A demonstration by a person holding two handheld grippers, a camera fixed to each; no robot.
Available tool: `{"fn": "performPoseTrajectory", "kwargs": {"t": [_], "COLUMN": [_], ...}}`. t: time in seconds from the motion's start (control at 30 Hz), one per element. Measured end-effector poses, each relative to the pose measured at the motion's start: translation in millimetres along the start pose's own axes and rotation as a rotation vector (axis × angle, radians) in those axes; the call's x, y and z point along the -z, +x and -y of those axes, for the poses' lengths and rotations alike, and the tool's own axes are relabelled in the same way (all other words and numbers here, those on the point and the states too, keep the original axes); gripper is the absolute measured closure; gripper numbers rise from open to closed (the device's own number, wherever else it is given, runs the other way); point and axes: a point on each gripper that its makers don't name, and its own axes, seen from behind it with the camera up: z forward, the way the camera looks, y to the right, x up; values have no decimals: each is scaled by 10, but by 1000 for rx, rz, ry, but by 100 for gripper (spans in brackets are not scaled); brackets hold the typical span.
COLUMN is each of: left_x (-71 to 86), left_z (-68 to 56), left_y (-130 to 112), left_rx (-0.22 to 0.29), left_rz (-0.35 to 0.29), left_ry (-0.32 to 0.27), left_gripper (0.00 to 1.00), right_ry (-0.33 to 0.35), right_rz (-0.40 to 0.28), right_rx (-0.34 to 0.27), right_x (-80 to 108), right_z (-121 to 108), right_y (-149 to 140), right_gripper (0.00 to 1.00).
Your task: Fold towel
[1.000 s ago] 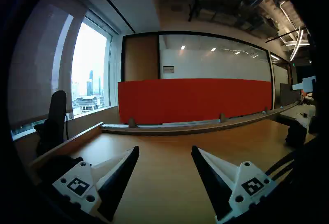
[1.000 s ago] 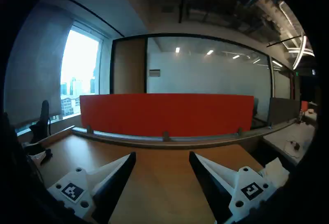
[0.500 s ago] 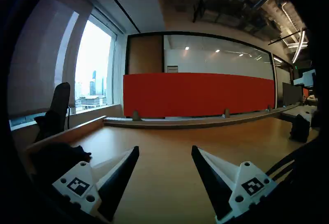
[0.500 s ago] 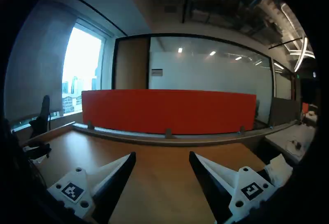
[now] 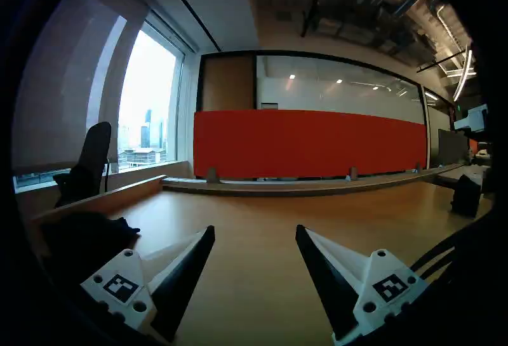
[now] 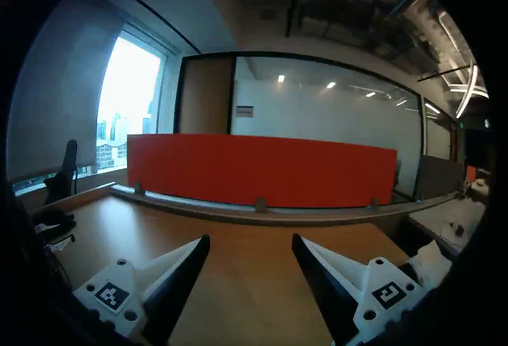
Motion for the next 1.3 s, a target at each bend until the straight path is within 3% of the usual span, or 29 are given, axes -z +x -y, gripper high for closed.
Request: {"fn": "performPoseTrajectory", "kwargs": {"t": [0.9, 1.3], "left_x": [32, 29], "left_z": [24, 21], "left_y": [27, 9], "left_rx": [-11, -11], "left_rz": [-16, -16], "left_ry": [6, 6], "left_gripper": [6, 5], "right_ry": [-21, -59], "right_rz": [9, -36], "right_rx": [-4, 27], "right_x": [13, -25], "right_z": [-67, -360], "right_y": [-74, 15], "right_gripper": [0, 0]}}
